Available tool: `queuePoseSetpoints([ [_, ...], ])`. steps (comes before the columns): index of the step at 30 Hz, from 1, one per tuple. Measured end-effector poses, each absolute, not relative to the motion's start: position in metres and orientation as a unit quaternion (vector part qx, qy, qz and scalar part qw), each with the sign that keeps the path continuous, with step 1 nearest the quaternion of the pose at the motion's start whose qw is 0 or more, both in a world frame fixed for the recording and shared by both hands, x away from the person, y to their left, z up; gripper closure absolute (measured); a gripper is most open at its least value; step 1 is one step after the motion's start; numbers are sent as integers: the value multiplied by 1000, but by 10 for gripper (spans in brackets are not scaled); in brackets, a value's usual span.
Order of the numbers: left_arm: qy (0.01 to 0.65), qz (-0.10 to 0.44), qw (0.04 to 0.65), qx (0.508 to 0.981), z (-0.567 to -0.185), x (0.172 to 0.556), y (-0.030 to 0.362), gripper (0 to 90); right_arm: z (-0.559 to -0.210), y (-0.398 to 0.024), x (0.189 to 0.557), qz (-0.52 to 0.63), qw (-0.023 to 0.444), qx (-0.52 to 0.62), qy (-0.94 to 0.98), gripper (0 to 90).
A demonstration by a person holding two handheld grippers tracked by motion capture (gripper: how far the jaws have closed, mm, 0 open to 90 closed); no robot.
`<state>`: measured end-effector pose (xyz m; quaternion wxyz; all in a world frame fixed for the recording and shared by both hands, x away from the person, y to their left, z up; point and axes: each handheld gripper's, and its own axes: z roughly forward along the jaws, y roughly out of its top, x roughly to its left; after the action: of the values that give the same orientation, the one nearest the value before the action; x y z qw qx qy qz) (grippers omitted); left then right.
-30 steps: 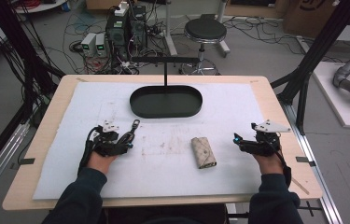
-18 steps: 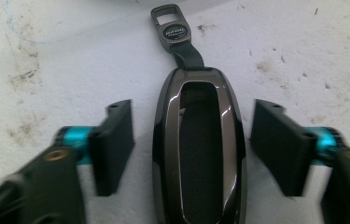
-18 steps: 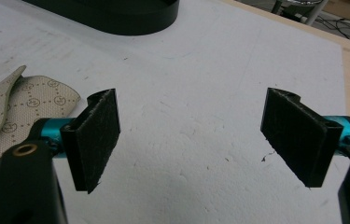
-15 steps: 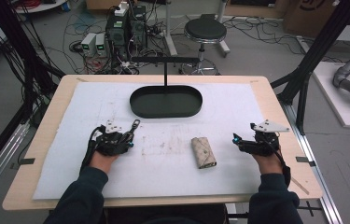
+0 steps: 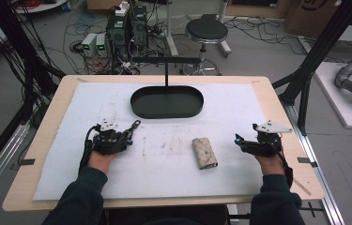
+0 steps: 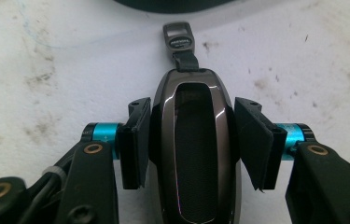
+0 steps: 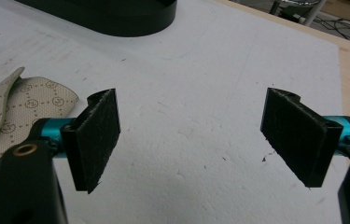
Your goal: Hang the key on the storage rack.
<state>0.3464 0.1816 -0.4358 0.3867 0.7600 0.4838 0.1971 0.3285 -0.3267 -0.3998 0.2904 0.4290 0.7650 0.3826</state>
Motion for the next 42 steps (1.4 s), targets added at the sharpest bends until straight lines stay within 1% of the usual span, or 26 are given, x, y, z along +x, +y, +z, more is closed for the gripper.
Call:
queuePoseSetpoints([
  [9,467,220,434,738,-411,344,190,484,-399,-327,328,384,292,429,764,202],
  [16,473,222,467,713,-391,351,200,484,-398,-328,329,390,291,431,760,202],
  [24,450,238,506,697,-359,360,200,484,-397,-327,330,396,289,430,758,202],
  [30,438,240,524,690,-335,375,200,484,-397,-328,330,399,289,429,757,202],
  [36,430,245,535,685,-309,399,197,484,-396,-326,330,399,290,428,757,202],
  [42,442,239,531,682,-301,423,194,484,-395,-326,330,403,290,427,756,202],
])
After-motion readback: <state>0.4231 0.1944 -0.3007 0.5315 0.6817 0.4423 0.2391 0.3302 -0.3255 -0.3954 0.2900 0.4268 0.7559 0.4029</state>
